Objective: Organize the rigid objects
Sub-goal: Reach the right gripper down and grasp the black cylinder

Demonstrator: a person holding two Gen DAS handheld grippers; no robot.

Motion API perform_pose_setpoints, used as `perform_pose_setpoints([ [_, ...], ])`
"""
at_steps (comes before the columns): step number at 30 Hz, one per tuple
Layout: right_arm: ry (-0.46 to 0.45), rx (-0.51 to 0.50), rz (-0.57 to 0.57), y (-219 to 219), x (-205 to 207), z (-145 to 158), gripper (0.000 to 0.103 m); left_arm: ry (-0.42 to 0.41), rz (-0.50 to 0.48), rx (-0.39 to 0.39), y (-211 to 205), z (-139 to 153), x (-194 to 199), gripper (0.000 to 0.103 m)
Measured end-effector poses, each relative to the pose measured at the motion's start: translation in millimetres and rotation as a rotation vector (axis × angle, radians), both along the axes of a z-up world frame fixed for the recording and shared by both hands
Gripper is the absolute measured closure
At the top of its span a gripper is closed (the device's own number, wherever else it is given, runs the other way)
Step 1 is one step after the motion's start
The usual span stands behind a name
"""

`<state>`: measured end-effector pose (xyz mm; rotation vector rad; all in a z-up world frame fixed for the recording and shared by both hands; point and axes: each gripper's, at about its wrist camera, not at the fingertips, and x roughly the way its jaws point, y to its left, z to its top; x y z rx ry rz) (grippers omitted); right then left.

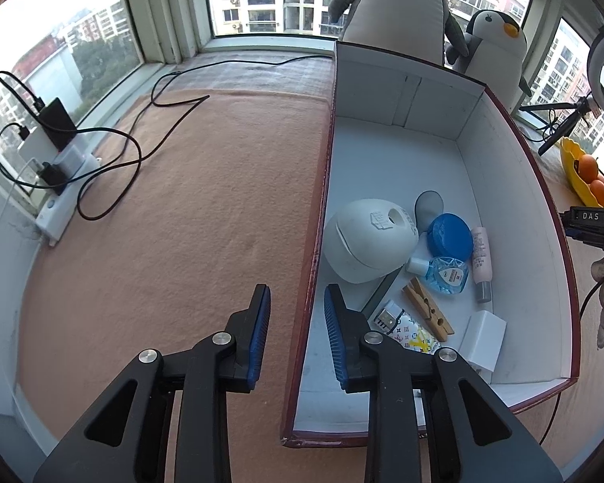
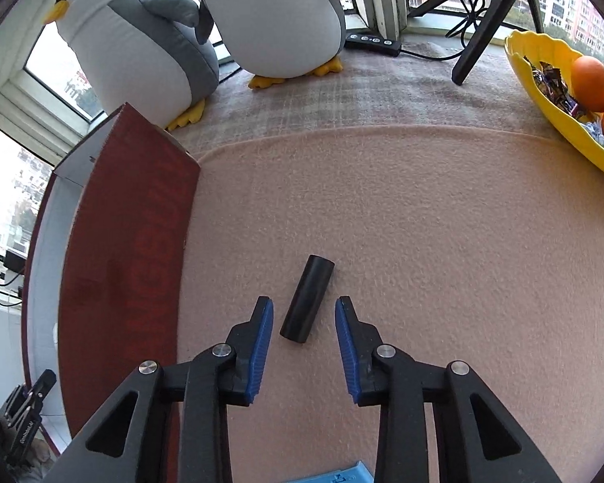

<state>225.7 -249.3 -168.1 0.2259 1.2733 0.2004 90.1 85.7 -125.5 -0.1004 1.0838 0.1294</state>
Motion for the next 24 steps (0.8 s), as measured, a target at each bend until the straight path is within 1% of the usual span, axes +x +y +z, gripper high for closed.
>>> perform_pose_setpoints([
  [4,0.009,-0.041,0.018,7.0,6.2,-5.3,0.079,-0.002,0.0,-0.001,0.4,0.2,-0.2,0.077],
  [9,0.031,-0.097,0.043,15.8,9.6,-14.8,0.085,-0.006,0.003,-0.006,2.1,0.3,-0.7,0.077],
  [11,0.025,-0.116,0.05,17.3,9.9,-15.6,0.088,-0.006,0.003,-0.007,2.2,0.5,-0.8,0.077],
  [14,0.023,-0.125,0.059,17.3,7.9,-15.1,0.088,-0.008,0.004,-0.011,1.9,0.9,-1.4,0.077],
  [20,0.006,-0.126,0.063,15.3,-3.8,-10.2,0.088,-0.014,-0.001,-0.018,2.0,1.8,-1.9,0.077],
  [24,-0.033,-0.123,0.072,13.0,-26.0,7.7,0.088,-0.016,-0.001,-0.022,2.4,1.5,-1.8,0.077],
])
